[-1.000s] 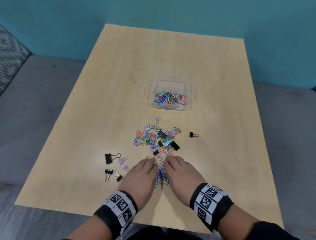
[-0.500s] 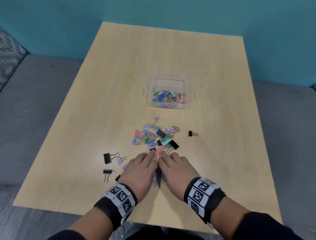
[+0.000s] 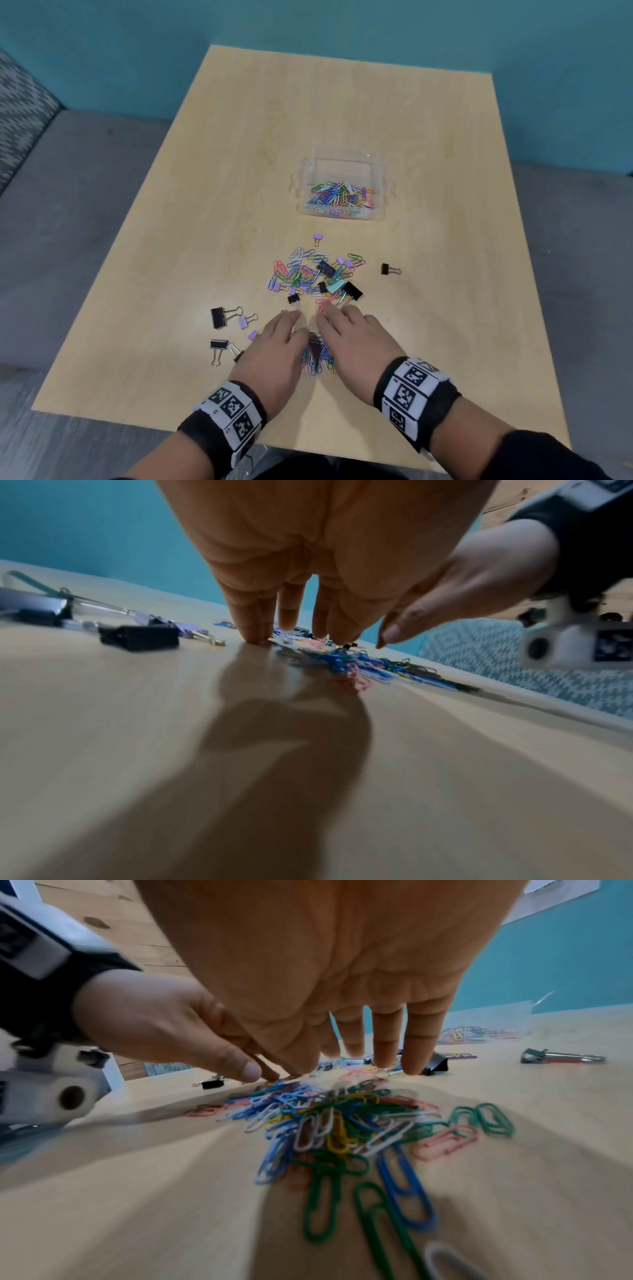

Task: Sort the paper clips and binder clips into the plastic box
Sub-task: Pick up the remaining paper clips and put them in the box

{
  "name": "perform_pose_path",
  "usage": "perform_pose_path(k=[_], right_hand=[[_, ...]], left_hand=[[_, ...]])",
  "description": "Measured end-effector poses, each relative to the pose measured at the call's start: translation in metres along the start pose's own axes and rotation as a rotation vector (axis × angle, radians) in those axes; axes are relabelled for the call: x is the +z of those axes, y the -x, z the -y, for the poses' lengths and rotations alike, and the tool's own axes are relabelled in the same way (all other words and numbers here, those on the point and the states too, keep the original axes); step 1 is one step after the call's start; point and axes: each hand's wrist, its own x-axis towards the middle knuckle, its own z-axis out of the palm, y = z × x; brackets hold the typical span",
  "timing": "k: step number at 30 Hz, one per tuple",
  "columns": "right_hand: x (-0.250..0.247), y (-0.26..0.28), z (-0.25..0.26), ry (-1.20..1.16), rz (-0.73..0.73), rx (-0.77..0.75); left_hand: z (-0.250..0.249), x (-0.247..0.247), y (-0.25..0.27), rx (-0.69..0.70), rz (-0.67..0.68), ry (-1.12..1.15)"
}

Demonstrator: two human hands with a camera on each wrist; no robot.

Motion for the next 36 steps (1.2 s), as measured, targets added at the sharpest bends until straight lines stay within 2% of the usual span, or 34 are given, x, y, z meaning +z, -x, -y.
perform_pose_path(k=[3,6,8,11,14,17,21,26,36], right_hand=[[-0.003,-0.011,0.005,0.055,0.013,0.005],[-0.001,-0.004,0.009,0.096,0.047,-0.053],[-0.001,0.000,0.008,0.086,0.036,-0.056],[0.001,-0.007,0.004,0.080,0.036,0.000],[0.001,-0.011,0.007,0.098,0.061,0.001],[0.001,-0.003,0.008,0.101,0.059,-0.029],[0.003,0.009,0.008,0.052,0.035,-0.037],[0.005,0.014,0.010,0.010,0.019,0.016],[0.010,0.019,0.010,-0.027,-0.019,0.020]], left_hand=[[-0.006,0.010,0.004,0.059,0.022,0.016],[-0.010,0.010,0.009,0.115,0.020,0.054],[-0.008,0.005,0.006,0.066,-0.007,0.047],[0.001,0.000,-0.004,-0.037,0.024,-0.041],[0.006,-0.005,-0.007,-0.053,0.058,-0.089],[0.009,-0.012,-0.002,-0.044,0.019,-0.140],[0.011,-0.018,-0.012,-0.100,-0.055,-0.174],[0.010,-0.024,-0.033,-0.189,-0.031,-0.240],[0.031,-0.023,-0.016,-0.094,0.024,-0.259]])
